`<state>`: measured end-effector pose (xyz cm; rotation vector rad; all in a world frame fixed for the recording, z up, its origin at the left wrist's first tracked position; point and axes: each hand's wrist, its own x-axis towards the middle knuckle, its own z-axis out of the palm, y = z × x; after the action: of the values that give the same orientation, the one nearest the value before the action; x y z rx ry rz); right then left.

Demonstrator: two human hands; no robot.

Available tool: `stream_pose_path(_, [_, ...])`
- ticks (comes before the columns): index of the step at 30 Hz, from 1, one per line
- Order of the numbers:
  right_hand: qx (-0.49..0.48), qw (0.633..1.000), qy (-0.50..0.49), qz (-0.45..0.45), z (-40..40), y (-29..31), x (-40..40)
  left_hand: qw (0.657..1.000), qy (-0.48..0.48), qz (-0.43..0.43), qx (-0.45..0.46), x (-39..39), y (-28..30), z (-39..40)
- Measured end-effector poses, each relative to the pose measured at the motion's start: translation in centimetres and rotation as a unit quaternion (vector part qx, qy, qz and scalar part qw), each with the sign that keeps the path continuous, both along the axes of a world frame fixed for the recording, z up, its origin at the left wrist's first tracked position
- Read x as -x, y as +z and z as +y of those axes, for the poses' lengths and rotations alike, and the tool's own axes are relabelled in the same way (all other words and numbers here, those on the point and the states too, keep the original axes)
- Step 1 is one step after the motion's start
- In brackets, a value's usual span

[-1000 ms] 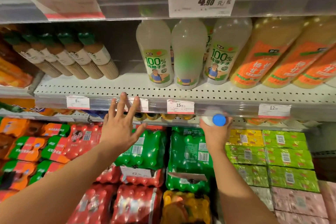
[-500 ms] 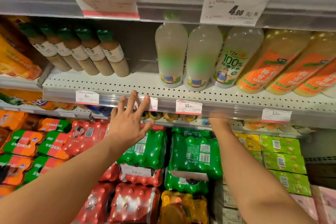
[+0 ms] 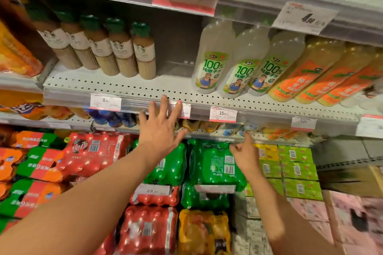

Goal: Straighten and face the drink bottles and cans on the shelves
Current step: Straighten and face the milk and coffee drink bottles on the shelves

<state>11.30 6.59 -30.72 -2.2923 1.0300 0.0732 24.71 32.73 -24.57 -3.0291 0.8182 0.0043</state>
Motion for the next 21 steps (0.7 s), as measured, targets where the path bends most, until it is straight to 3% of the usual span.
stream_pose_path(4, [0.020,0.994,0.105,0.014,2.7,2.0,3.4,0.999,0.000,0.034,-0.003,-0.2,0.6,0.0])
stream_pose_path(10, [0.050,0.969,0.220,-0.100,5.4,12.3,0.8,0.994,-0.002,0.096,0.055,-0.2,5.0,1.0])
stream_pose_path(14, [0.107,0.931,0.295,-0.187,8.8,20.7,-3.7,0.981,0.037,0.000,0.192,1.6,9.7,5.0])
stream_pose_path(18, [0.215,0.851,0.383,-0.288,14.6,28.4,-8.8,0.969,0.092,-0.073,0.216,2.2,14.5,11.0])
stream_pose_path(21, [0.297,0.803,0.417,-0.306,19.5,32.2,-11.7,0.954,0.120,-0.133,0.241,1.9,18.1,16.4])
